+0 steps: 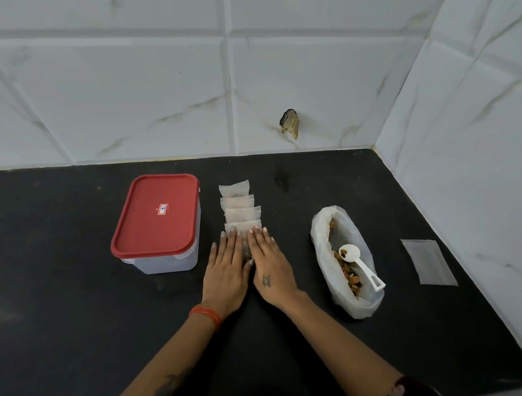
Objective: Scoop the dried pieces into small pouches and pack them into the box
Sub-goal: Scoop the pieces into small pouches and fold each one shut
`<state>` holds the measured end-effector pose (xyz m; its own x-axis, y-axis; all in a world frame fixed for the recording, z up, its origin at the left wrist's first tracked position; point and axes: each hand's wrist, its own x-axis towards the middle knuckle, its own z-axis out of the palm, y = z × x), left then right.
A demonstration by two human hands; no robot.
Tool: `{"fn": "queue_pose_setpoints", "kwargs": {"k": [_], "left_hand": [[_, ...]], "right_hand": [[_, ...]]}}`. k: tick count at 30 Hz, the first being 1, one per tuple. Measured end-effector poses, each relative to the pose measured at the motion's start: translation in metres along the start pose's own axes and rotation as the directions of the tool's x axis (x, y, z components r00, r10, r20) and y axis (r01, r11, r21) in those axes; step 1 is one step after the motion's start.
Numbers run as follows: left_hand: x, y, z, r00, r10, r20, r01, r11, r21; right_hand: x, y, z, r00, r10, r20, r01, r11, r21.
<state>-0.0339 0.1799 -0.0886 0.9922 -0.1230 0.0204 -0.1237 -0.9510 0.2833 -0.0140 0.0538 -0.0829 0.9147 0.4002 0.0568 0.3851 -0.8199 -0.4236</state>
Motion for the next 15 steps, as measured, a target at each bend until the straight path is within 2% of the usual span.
{"fn": "queue_pose_setpoints", "kwargs": {"k": [3,6,11,15], "left_hand": [[0.001,0.000,-0.001,1.000,-0.007,0.027,0.007,1.000,0.009],[0.000,0.004,-0.006,1.000,-0.016,-0.016,0.015,0.999,-0.042],[-0.001,0.031,-0.023,0.979,-0.016,-0.203,-0.053,0.943,-0.327],[0.007,0.066,-0.043,0.966,-0.035,-0.257,-0.105,0.855,-0.509]], "right_hand": [[0.000,-0.002,-0.003,0.999,0.010,0.049,-0.012,0.999,0.038],[-0.002,-0.001,-0.008,0.999,0.018,0.036,-0.023,0.992,0.128],[-0.010,-0.001,-0.036,0.992,0.001,-0.128,0.029,0.972,0.235],[-0.021,0.010,-0.069,0.960,0.057,-0.275,0.026,0.957,0.287]]}}
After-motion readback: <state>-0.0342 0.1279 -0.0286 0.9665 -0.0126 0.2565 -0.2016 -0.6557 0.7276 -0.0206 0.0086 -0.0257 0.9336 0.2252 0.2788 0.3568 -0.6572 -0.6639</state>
